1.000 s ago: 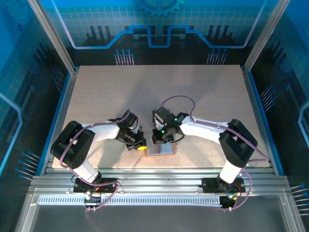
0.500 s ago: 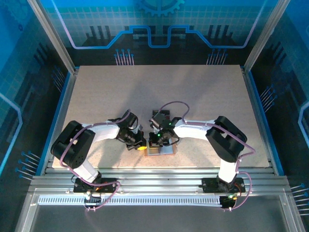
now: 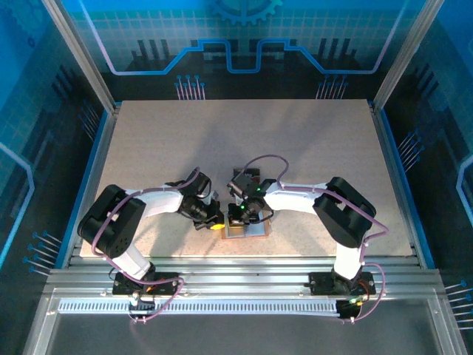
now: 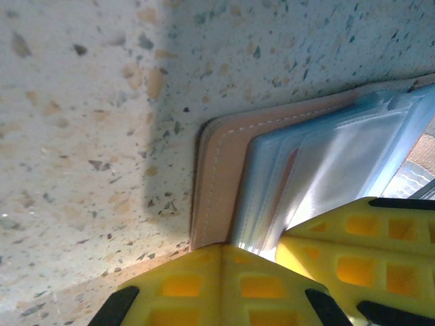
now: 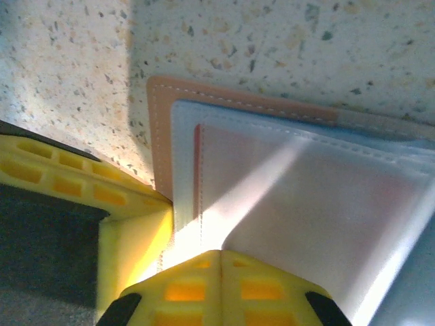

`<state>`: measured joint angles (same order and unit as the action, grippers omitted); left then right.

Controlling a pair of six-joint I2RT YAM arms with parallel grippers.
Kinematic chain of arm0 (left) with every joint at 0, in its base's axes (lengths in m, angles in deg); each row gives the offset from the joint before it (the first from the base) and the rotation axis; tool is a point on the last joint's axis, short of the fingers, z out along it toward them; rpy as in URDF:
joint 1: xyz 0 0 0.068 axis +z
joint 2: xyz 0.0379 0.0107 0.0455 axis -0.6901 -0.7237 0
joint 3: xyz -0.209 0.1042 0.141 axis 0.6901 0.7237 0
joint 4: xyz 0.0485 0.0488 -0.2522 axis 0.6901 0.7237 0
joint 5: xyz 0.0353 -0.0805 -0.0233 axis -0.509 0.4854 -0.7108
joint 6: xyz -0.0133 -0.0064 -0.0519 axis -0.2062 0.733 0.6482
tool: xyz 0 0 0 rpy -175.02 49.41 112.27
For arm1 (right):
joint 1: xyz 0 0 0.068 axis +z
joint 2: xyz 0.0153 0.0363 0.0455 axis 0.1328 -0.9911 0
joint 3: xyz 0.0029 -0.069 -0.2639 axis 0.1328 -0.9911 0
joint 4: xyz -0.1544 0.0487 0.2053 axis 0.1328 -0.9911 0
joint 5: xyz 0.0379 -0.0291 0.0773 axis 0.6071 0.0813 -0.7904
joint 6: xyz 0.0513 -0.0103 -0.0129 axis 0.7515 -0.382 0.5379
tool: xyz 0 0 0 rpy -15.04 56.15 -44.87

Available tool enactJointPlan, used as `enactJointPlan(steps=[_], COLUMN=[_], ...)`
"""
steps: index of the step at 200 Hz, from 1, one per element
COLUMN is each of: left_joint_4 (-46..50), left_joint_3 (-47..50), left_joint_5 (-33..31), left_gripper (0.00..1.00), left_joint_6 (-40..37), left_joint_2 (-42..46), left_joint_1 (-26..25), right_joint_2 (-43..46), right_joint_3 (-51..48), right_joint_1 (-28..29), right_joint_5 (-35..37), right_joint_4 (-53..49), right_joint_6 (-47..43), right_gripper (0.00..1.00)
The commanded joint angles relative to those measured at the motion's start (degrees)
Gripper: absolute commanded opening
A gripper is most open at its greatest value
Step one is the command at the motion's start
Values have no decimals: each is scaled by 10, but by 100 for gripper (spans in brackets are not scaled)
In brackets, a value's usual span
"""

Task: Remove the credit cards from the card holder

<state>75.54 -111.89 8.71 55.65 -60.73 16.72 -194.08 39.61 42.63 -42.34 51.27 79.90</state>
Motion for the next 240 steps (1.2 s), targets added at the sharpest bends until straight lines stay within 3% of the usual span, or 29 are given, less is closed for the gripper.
enactJointPlan(steps=[1, 109, 151, 240], left_joint_4=[10, -29, -79, -99], left_joint_3=[13, -2, 10, 29], left_joint_5=[-6, 19, 50, 54], left_gripper=[4, 4, 4, 5], left_joint_6=[-5, 42, 67, 67], left_joint_2=[-5, 39, 21, -20], left_joint_1=[-5, -6, -7, -8], right_joint_2=[5, 9, 10, 13], right_joint_3=[6, 10, 7, 12], right_joint_1=[8, 9, 9, 10], right_joint_5=[39, 51, 51, 52], right_joint_4=[-62, -80, -79, -79], right_joint_6=[-14, -23, -24, -21], right_gripper=[3, 4, 4, 6])
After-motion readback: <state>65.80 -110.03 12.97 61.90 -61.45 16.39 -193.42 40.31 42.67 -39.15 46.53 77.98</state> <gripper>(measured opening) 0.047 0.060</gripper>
